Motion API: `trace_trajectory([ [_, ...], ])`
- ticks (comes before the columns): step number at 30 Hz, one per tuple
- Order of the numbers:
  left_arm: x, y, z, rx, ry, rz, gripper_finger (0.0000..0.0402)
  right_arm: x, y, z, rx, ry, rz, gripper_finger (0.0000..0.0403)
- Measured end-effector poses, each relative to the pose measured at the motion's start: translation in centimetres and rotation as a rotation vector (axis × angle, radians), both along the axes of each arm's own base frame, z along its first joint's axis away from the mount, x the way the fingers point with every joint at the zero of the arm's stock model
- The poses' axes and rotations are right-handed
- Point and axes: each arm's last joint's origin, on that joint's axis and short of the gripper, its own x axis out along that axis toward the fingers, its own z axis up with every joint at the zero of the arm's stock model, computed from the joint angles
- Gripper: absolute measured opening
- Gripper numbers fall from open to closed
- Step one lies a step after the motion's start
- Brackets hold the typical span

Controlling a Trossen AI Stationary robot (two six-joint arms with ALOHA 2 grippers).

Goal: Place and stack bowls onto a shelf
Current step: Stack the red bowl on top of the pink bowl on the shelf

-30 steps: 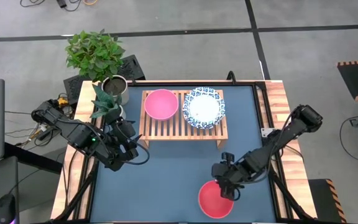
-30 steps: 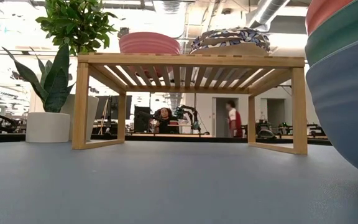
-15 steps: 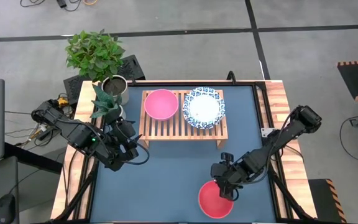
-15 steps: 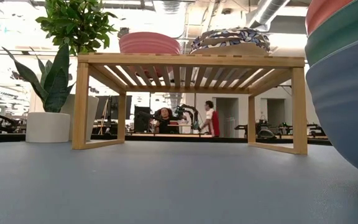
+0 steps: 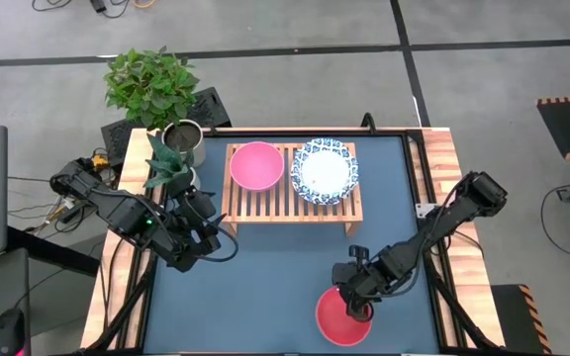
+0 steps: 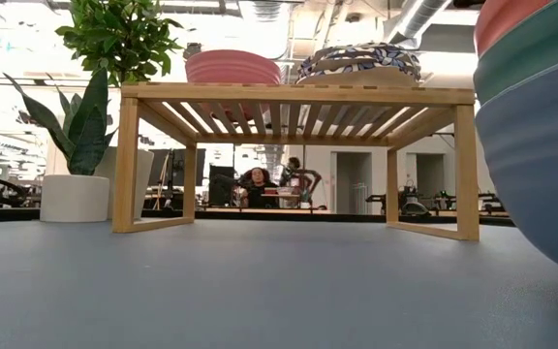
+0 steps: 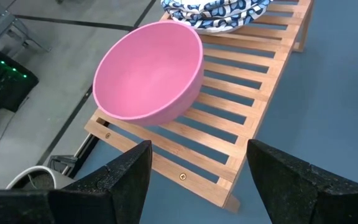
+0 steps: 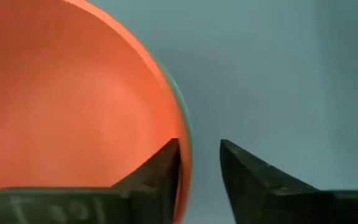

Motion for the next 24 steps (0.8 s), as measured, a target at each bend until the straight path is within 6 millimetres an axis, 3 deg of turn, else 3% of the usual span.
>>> trace_trajectory([
  [5, 0.0, 0.0, 0.0, 0.0, 0.0, 0.0, 0.0251, -0.11, -0.09, 0.34, 0.006, -0.009, 0.0, 0.0091],
  [11, 0.0, 0.0, 0.0, 0.0, 0.0, 0.0, 0.0251, -0.11, -0.1, 0.32, 0.005, -0.008, -0.001, 0.0067],
  [17, 0.0, 0.0, 0.0, 0.0, 0.0, 0.0, 0.0251, -0.1, -0.11, 0.32, 0.005, -0.008, -0.001, 0.0073],
  [24, 0.0, 0.0, 0.0, 0.0, 0.0, 0.0, 0.0251, 0.01, -0.27, 0.32, 0.004, -0.008, -0.007, 0.0125],
])
